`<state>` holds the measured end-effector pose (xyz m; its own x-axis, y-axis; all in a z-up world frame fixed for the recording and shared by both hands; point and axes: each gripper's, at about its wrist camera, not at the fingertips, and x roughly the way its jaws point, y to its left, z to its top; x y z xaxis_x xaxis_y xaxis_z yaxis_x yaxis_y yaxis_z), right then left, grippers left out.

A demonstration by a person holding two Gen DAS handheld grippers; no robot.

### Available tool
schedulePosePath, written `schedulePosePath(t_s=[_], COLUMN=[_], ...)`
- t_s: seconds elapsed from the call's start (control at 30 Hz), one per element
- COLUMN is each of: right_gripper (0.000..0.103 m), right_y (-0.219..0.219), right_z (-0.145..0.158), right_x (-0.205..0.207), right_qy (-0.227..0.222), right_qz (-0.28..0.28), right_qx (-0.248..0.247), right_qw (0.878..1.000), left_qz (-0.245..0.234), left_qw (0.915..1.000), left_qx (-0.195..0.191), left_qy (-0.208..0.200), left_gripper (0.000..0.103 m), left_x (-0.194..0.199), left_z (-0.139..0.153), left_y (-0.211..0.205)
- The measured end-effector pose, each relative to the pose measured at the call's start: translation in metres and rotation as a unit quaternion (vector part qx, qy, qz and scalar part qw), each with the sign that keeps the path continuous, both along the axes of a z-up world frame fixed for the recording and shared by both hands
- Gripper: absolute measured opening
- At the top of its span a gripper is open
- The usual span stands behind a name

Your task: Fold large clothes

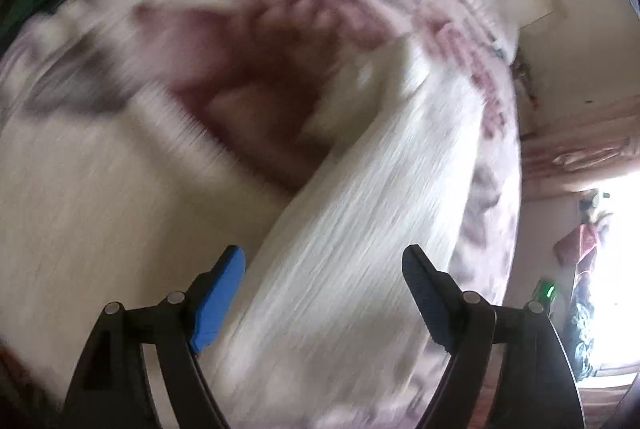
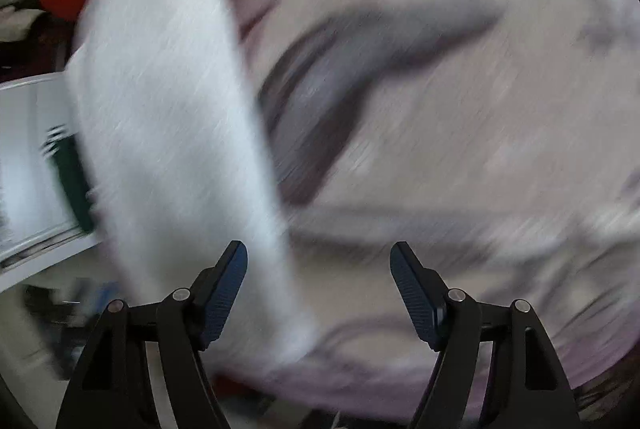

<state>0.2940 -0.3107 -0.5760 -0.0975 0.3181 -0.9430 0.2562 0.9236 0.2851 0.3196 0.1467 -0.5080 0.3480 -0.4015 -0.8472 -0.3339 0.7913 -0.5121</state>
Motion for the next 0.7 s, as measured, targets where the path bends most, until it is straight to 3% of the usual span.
schedulePosePath(t_s=[0.13, 0.2, 0.27, 0.33, 0.4, 0.47, 0.5, 0.57, 0.63, 0.7], right_gripper=[0.076, 0.076, 0.076, 0.076, 0.076, 0.076, 0.076, 0.076, 0.076, 0.076], right_y=[-0.021, -0.033, -0.07, -0.083, -0.086, -0.094, -0.098, -0.094, -0.098, -0.096], right_z=[-0.01, -0.019, -0.029, -0.04, -0.05, -0.058, -0.057, -0.059, -0.058, -0.059], right_x=[0.012, 0.012, 0.023, 0.023, 0.021, 0.029, 0.028, 0.024, 0.021, 0.023], right_qy=[-0.002, 0.011, 0.025, 0.039, 0.051, 0.056, 0.056, 0.057, 0.062, 0.066], right_qz=[-0.035, -0.06, -0.078, -0.088, -0.099, -0.107, -0.111, -0.115, -0.114, -0.111], right_qx=[-0.017, -0.003, 0.004, 0.011, 0.017, 0.023, 0.023, 0.025, 0.025, 0.025], right_qw=[0.999, 0.998, 0.997, 0.995, 0.994, 0.992, 0.992, 0.991, 0.991, 0.991], left_qz=[-0.014, -0.037, -0.06, -0.074, -0.093, -0.077, -0.058, -0.014, 0.029, 0.07], left_qw=[0.9988, 0.9987, 0.9979, 0.9969, 0.9941, 0.9859, 0.9749, 0.9655, 0.9638, 0.9516], left_qx=[-0.04, -0.03, -0.021, -0.024, -0.04, -0.132, -0.201, -0.253, -0.264, -0.299], left_qy=[-0.024, -0.019, 0.005, -0.012, -0.039, -0.068, -0.078, -0.059, -0.027, -0.007], left_gripper=[0.08, 0.08, 0.08, 0.077, 0.027, 0.016, 0.016, 0.016, 0.016, 0.023], left_x=[0.092, 0.129, 0.153, 0.158, 0.154, 0.144, 0.137, 0.136, 0.133, 0.126], left_z=[-0.024, -0.042, -0.06, -0.065, -0.052, -0.039, -0.036, -0.055, -0.088, -0.116], left_y=[-0.021, -0.042, -0.054, -0.067, -0.076, -0.064, -0.052, -0.031, -0.004, 0.021])
